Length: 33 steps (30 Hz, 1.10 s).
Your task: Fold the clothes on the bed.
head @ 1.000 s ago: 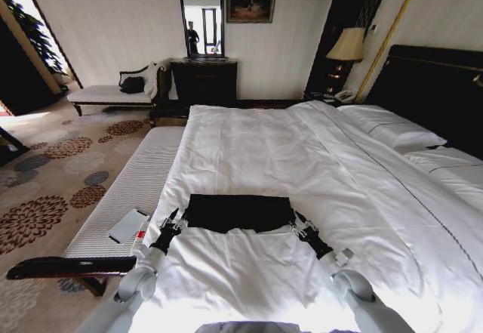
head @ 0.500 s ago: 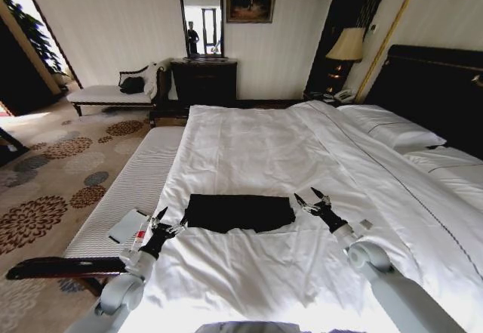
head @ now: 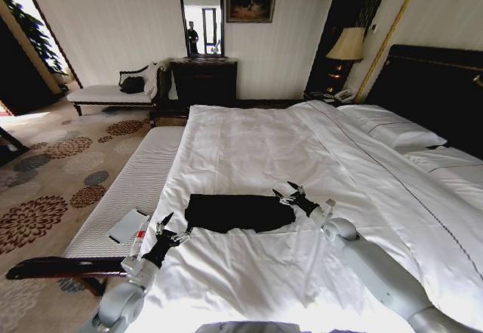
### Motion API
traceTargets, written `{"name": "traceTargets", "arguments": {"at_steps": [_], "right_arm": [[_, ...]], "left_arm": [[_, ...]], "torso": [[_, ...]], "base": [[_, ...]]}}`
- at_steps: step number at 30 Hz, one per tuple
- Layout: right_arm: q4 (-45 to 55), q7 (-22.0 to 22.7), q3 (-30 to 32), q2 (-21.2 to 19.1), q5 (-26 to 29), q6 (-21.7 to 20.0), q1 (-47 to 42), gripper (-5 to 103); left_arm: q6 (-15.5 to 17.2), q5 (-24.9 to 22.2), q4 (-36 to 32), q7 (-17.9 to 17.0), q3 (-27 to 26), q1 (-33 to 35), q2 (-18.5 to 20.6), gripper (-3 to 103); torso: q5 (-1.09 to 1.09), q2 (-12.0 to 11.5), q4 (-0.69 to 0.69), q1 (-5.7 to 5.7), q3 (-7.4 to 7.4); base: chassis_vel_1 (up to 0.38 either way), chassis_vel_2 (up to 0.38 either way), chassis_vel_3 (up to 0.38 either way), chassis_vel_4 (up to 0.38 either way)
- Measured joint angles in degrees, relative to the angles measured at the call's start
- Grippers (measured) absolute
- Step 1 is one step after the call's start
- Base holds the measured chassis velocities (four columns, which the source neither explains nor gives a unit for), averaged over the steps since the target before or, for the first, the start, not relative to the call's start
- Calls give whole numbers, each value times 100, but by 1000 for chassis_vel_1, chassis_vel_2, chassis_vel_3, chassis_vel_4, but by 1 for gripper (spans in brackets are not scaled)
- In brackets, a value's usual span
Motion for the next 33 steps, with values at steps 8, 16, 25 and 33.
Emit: {"name": "traceTargets", "arguments": {"at_steps": [8,16,25,33], "right_arm": [[-751,-240,-597,99,-525,254,730,100],[-1087,-536,-653,119,-1042,541,641,100],[-374,-602,-463,-72,-1407,673,-27,100],[-163,-594,-439,-85,-1597,738,-247,100]], "left_arm": [[7,-37,-22,34,-71,77,-53,100],[34,-115,-68,36,-81,59,-25,100],[69,-229,-91,27,-71,-35,8,100],[78,-269,-121,26,-160,37,1,100]], "torso": [[-1,0,-1,0,0],[2,0,1,0,0],[1,0,-1,0,-1],[1,0,0,-1,-1]], "base": [[0,0,0,0],[0,0,0,0],[0,0,0,0],[0,0,0,0]]}}
